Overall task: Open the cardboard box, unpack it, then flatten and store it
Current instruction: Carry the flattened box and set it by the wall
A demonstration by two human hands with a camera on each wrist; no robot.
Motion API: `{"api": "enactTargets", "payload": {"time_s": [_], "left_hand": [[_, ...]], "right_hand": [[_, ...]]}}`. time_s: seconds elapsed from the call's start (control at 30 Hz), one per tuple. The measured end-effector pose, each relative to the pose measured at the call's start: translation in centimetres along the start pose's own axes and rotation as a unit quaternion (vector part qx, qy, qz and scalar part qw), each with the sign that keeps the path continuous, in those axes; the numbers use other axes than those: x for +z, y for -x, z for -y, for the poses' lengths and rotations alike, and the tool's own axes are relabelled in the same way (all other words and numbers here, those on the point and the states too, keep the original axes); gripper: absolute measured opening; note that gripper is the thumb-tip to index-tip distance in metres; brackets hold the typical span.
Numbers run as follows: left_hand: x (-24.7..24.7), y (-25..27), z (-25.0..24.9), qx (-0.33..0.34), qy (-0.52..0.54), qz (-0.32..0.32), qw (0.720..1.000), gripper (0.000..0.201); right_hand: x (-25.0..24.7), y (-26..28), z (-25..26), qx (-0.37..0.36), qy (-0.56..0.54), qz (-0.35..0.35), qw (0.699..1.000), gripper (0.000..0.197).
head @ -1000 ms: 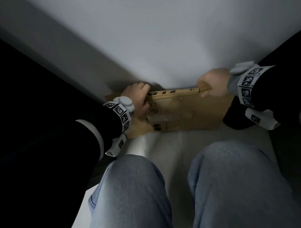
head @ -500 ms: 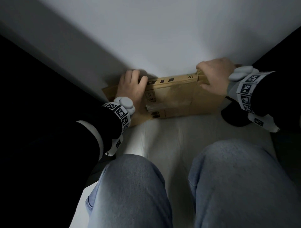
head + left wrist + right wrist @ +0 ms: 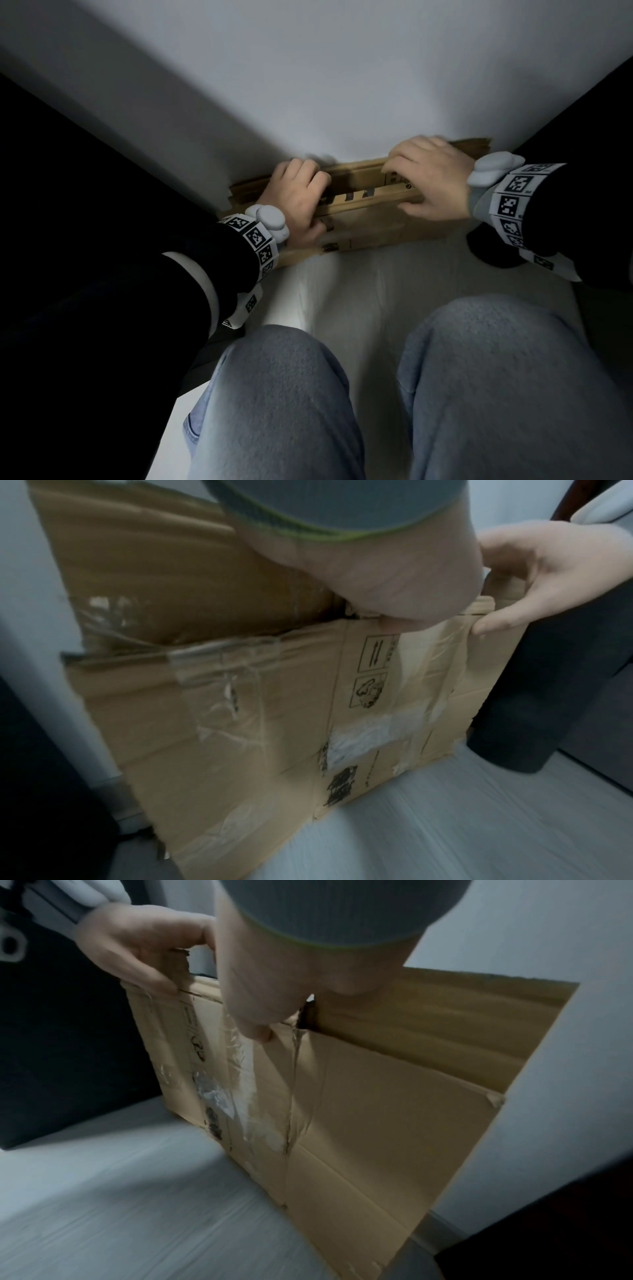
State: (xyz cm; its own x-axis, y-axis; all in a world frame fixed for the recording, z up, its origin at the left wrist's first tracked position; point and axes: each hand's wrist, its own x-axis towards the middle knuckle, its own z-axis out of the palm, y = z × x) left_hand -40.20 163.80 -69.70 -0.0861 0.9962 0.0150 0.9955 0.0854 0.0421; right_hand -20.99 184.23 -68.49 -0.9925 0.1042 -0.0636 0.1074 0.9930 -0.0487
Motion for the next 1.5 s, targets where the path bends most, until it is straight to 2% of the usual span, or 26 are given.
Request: {"api": "enactTargets", "payload": {"time_s": [0.27,0.43,0.57,0.67,0.73,0.83,0.9,1.0,1.1,1.2,1.27,1.43,1.5], "left_hand": [[-0.8,-0.4,0.0,-0.012,0.033,0.020,0.999,0.057],[-1.5,-0.8,-0.2,-0.023,0.045,0.112,0.992,0.050],[-3.3,-1.1,-0.7,-0.038,0.029,0.196,0.979,0.032],[-2.9,-1.3,-0.6,-0.058,0.035,0.224,0.972,0.037],[-2.3,-1.1,-0.4,-0.082,0.014,0.219,0.972,0.053],[-1.3,-0.8,0.5,-0.174,-0.034,0.184,0.967,0.069],[-0.6,-0.5,1.0,-0.202,-0.054,0.186,0.960,0.071],[0.0,-0.6,1.3,-0.213,-0.053,0.205,0.954,0.070],[0.2,-0.8,1.5,-0.220,-0.047,0.205,0.952,0.068],[-0.3,-0.8,1.8,-0.189,-0.057,0.200,0.960,0.057],[-1.2,-0.6,2.1,-0.172,-0.049,0.200,0.963,0.056],[-6.1,-0.5,2.9,-0.178,0.059,0.226,0.956,0.065],[-8.7,-0.7,3.0,-0.182,0.093,0.191,0.960,0.065]], "right_hand": [[-0.9,-0.5,0.4,0.009,-0.026,0.072,0.997,0.048],[-2.0,-0.6,0.8,0.020,-0.022,0.171,0.985,0.044],[-3.6,-0.4,1.2,0.026,-0.005,0.222,0.975,0.033],[-3.4,-0.5,1.2,0.056,0.007,0.243,0.968,0.035],[-2.8,-0.5,1.1,0.092,-0.002,0.238,0.967,0.040],[-1.9,-0.8,0.7,0.123,-0.044,0.186,0.974,0.060],[-1.3,-1.4,0.7,0.108,-0.038,0.151,0.982,0.076],[-0.5,-2.4,1.3,0.112,-0.004,0.143,0.983,0.084],[0.2,-3.4,2.0,0.133,0.021,0.159,0.978,0.073],[0.8,-4.3,2.3,0.128,0.010,0.199,0.972,0.043],[0.9,-4.2,2.2,0.133,-0.005,0.211,0.968,0.028],[-1.8,0.2,-0.5,0.153,-0.067,0.174,0.970,0.031],[-2.9,2.9,-2.0,0.190,-0.124,0.179,0.957,0.034]]}}
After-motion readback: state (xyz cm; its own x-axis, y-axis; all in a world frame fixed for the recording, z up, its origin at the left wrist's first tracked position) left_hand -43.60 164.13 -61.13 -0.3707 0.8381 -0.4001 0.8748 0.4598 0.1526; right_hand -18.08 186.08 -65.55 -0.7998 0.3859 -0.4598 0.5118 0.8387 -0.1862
